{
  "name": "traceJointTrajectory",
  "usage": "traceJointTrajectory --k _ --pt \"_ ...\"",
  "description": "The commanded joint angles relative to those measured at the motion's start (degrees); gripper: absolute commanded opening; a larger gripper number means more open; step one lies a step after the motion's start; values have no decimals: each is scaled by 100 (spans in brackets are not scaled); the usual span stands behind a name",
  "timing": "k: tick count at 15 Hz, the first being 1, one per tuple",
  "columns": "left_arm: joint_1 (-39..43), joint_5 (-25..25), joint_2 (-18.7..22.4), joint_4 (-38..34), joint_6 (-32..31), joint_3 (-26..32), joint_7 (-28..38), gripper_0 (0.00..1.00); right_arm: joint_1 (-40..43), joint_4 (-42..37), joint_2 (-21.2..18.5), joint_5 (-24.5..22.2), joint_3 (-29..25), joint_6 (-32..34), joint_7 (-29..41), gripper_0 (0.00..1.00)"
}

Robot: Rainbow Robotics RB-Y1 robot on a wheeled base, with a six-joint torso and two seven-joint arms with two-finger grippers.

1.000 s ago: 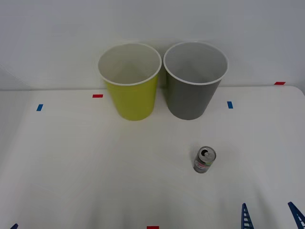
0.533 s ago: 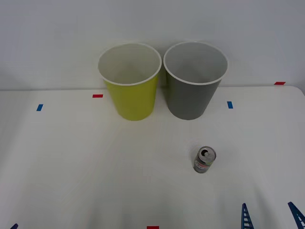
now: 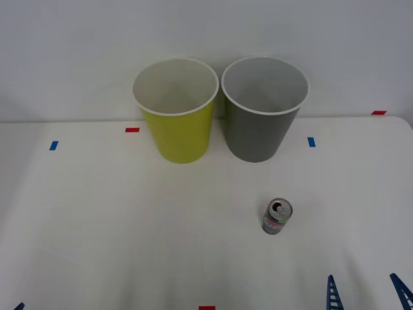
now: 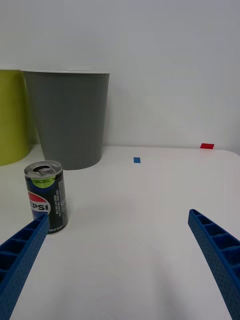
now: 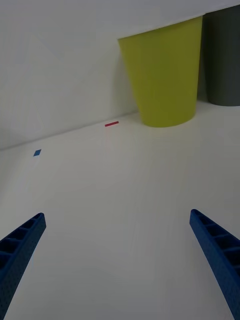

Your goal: Put cans in the gray bin and PET bottles in the light green bin.

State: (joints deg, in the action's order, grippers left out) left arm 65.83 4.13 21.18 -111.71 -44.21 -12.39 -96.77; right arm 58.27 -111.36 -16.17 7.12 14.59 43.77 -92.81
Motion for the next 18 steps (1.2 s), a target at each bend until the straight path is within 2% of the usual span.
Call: traceJointTrajectory --k 1,3,5,8,12,14,18 --pt "0 0 0 0 0 0 0 100 0 0 0 0 0 0 0 97" --pt "0 0 0 0 0 0 0 100 -53 193 44 -26 44 -35 0 99" --pt "0 0 0 0 0 0 0 100 -62 281 26 -35 79 211 -35 100" --pt "0 0 0 0 0 0 0 100 -53 325 -325 44 149 466 -123 100" --pt "0 0 0 0 0 0 0 100 -571 1477 -563 114 369 1485 -220 100" --pt "0 0 0 0 0 0 0 100 -800 1573 -773 123 563 1503 -281 100" --pt "0 0 0 0 0 0 0 100 -1160 1459 -940 88 730 905 -369 100"
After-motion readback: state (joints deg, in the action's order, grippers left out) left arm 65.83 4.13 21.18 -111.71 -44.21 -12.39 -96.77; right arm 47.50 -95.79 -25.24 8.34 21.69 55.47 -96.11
